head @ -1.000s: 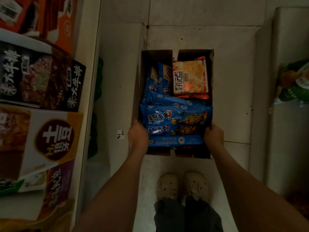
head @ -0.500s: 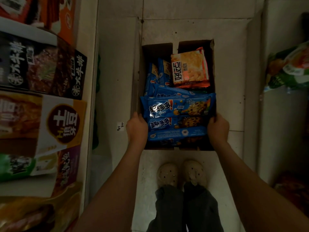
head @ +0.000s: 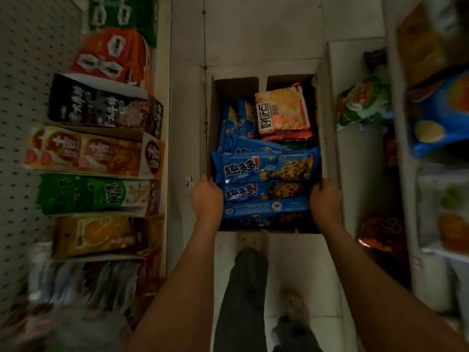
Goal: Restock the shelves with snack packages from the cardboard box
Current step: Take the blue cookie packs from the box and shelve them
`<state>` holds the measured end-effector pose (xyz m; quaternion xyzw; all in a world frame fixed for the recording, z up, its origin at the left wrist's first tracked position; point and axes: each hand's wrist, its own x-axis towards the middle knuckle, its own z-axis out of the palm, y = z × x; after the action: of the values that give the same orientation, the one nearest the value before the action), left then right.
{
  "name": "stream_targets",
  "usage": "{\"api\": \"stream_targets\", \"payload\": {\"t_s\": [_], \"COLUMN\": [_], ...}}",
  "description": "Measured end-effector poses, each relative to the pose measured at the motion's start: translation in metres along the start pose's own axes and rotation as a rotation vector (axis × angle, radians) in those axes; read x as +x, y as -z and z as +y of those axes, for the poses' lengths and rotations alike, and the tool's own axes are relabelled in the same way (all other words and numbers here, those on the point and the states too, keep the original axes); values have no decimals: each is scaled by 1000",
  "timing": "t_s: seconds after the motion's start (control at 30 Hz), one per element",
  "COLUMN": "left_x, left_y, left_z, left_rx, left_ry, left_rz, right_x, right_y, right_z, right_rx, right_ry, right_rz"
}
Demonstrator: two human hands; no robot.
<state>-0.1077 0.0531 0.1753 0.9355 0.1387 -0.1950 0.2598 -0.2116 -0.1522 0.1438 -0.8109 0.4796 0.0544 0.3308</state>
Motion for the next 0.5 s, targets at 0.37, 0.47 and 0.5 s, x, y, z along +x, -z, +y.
{"api": "stream_targets", "payload": {"t_s": [0.37, 0.47, 0.5], "left_x": [-184, -243, -269], "left_y": [49, 63, 72], "left_z": [-51, -74, -84], "left_rx": [24, 70, 88], "left_ry": [-37, -20, -23], "left_rz": [44, 25, 18], "right_x": [-158, -205, -228], "right_y": [95, 112, 121], "right_z": [72, 100, 111], "right_rx": [-1, -38, -43], "right_ry": [-9, -10, 3], "right_rz": [-23, -47, -53]}}
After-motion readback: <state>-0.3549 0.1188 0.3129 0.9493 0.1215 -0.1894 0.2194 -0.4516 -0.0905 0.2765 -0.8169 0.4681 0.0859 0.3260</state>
